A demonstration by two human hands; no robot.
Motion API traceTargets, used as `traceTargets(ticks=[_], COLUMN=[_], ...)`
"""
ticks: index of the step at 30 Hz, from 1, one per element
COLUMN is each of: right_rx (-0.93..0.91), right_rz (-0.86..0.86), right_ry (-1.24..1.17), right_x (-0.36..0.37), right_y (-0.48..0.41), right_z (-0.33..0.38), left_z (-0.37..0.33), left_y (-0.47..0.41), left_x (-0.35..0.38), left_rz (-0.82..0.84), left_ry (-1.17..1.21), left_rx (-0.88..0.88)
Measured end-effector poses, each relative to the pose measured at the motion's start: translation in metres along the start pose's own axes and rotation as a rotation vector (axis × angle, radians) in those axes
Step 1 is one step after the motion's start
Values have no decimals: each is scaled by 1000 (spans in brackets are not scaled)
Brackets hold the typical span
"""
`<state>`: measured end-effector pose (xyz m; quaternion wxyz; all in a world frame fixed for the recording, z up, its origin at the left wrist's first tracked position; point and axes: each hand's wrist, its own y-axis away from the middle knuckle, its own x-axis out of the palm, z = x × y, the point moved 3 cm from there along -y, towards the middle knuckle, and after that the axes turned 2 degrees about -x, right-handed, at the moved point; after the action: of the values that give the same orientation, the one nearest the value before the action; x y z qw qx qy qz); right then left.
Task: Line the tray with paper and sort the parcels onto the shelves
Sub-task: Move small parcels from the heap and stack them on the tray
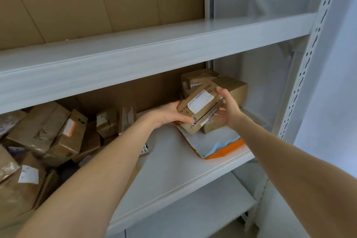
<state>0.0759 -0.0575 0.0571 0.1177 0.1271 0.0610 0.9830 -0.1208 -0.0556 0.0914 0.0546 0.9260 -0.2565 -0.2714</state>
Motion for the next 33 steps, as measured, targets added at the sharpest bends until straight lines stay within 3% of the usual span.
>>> traceTargets(ticks=[7,10,14,19,24,28,33], right_rx=[41,52,97,148,169,174,176], right_rz=[13,-13,-96,-162,-249,-343,-384], right_ry=[-234,-288,-257,-226,-186,-173,-127], right_x=[-25,-40,-63,-80,-95,-101,-104], right_y=[-4,-7,-10,-17,-27,-39,-64], right_z=[-2,-4,-6,-15,-24,-29,-42], left_z=[-16,-25,-29,-35,-30,-22,-10], left_y=[-13,-22,-43,-60,-77,-80,-72], left_x=[10,15,17,40,53,45,40], left_rz=[7,-126,-463,-462,-393,-523,-707], left_ry=[47,96,-309,-698,-780,-865,-734], left_rx=[5,-22,111,223,225,193,174])
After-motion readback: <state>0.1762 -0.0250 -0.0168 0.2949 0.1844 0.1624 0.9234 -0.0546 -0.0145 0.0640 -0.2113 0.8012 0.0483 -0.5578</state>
